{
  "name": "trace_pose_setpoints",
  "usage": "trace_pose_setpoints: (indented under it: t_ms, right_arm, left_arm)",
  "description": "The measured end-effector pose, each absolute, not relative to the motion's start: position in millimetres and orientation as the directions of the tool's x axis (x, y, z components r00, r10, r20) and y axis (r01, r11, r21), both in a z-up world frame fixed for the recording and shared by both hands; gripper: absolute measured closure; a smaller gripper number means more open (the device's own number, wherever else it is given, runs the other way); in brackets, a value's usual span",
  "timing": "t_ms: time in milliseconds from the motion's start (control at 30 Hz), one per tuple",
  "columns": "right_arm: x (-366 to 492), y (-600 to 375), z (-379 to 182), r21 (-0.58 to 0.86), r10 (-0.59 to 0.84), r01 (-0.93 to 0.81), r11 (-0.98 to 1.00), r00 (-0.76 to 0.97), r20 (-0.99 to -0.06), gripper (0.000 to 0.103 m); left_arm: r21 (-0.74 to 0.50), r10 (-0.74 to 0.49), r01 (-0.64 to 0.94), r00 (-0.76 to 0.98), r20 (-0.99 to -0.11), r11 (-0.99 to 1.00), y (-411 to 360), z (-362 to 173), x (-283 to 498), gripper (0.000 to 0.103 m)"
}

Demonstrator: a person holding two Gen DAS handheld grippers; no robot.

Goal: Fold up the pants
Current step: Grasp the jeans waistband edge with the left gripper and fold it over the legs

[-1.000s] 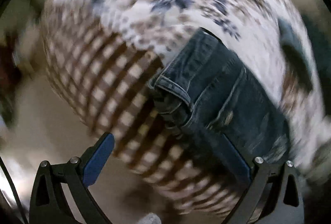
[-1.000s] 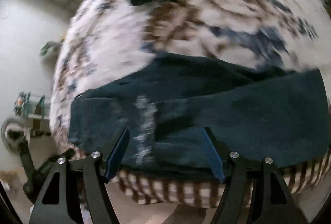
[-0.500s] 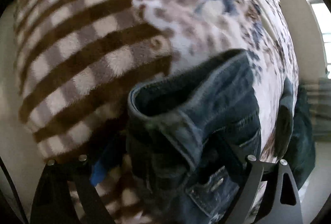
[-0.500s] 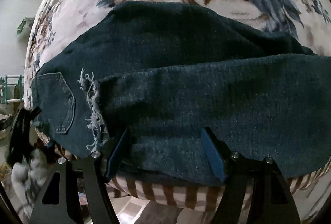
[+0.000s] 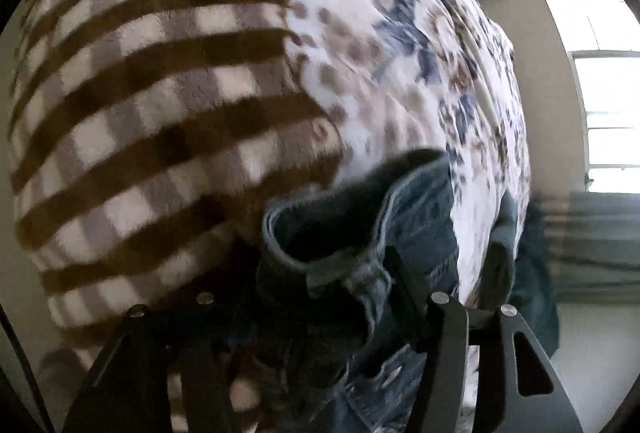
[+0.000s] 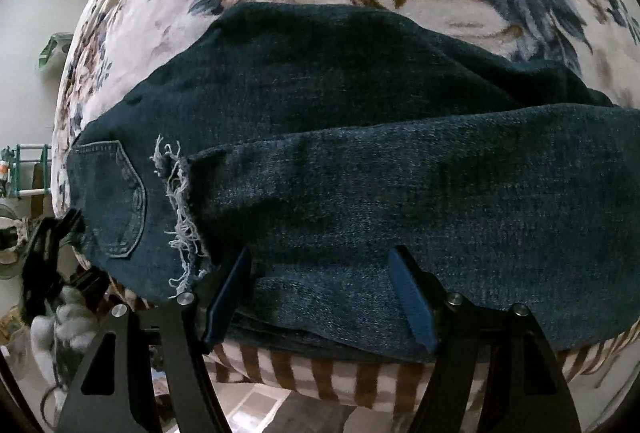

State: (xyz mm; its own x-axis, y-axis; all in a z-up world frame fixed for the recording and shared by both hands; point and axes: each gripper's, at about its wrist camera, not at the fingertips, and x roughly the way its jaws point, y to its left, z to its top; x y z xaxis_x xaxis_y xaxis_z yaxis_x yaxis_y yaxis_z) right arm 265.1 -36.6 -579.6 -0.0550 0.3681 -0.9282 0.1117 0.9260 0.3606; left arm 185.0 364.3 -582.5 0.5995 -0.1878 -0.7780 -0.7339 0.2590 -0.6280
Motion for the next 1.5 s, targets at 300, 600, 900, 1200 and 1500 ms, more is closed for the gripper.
trace_pose_setpoints:
  t_ms: [300,600,900,1200,1500]
  right_arm:
    - [268,-36,-580,0.377,0.385,0.11,0.92,-0.061,-0.921,0.029]
    - [258,-49,-574,0.413,0.42,0.128,0.902,-0.037,-0.907,0.029]
    - [250,-103,-561,0.473,0.477,0.227,0.851,0.043,-0.878,0.029]
    - [221,-238,-546,0.443,0.422,0.39,0.807,0.143,-0.895,0.029]
    - [193,-353,-549,0.325,0.295,0.438,0.838,0.136,-0.946,0.03]
  left_arm:
    - [-0.579,-0.107,-0.722,0.587,-0.803,0.378,355,-568,199,0.068]
    - [-0.47,0.045,-0.641,0.618,-0.785,0.606,303,-461,192,0.08]
    - [-0.348,0.001,-0.352,0.704,-0.71,0.869,179,-376,220,0.081]
    - [-0.196,-0.188,0.05,0.579,-0.793,0.979,-41,-417,237,0.082]
    - [0.111,-0.014,0.283,0.407,-0.913,0.953,-164,-538,231,0.082]
